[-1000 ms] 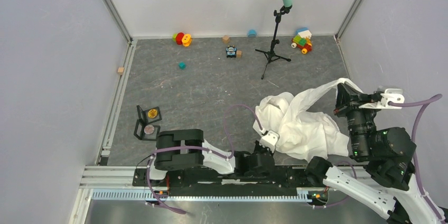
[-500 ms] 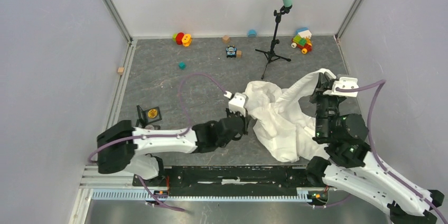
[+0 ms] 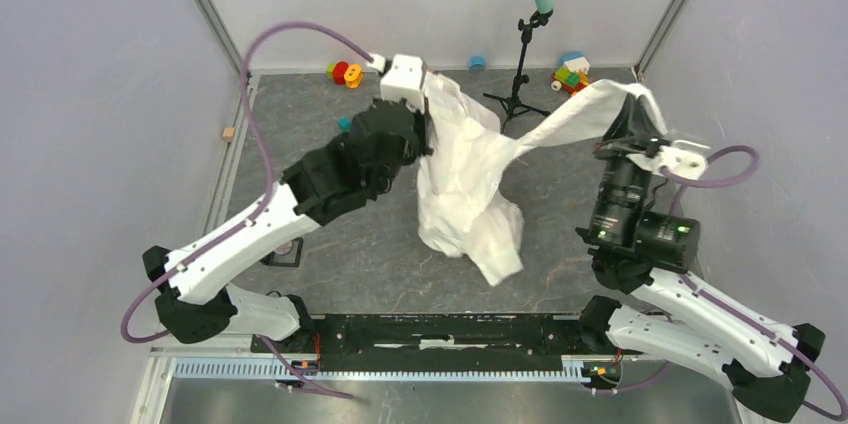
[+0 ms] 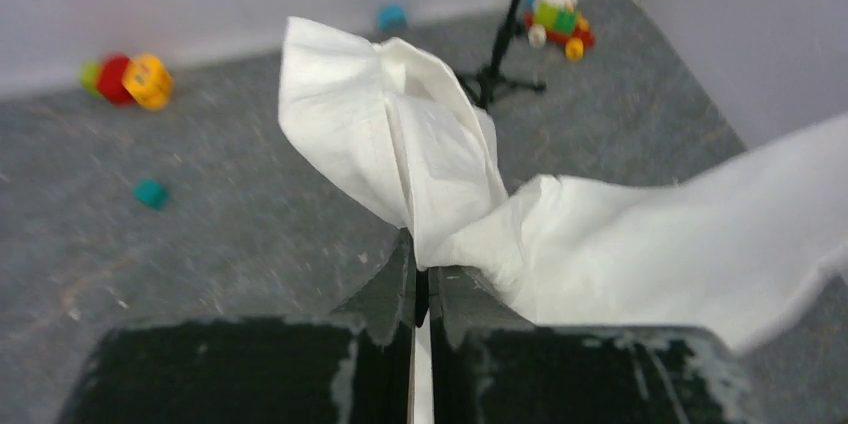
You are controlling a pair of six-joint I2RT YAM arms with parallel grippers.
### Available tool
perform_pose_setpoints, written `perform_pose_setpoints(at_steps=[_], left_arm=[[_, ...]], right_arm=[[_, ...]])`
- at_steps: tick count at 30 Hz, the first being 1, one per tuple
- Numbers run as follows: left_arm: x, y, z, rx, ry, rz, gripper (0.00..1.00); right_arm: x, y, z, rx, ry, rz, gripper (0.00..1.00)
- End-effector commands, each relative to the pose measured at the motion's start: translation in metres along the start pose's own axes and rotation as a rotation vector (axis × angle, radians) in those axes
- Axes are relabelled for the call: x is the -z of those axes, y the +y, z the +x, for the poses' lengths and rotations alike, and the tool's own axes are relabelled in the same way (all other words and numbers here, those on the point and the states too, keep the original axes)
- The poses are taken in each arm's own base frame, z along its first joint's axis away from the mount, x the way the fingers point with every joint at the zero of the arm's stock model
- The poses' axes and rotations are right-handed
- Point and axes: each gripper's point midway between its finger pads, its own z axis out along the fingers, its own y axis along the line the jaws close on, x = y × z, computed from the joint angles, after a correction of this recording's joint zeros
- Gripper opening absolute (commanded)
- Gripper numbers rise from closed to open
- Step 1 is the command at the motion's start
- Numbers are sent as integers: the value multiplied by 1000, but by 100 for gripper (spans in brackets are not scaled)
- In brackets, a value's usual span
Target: Pin the brooch onto the clothing
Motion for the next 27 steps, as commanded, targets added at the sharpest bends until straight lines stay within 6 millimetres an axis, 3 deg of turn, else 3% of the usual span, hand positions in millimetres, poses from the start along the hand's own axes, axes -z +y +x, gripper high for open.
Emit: perform_pose_setpoints(at_steps=[1, 7, 15, 21, 27], left_arm=[[36, 40, -84, -129, -95, -154, 2], [91, 42, -172, -32, -265, -41, 2], [153, 21, -230, 0, -381, 243, 2], [187, 23, -253, -20, -473, 333, 2], [205, 20, -263, -9, -522, 404, 2]], right_arm=[[-21, -27, -103, -150, -227, 24, 0], [-35, -58, -193, -202, -326, -27, 0], [-30, -99, -256, -301, -426, -61, 0], [-29, -108, -277, -319, -449, -99, 0], [-26, -112, -270, -307, -451, -78, 0]])
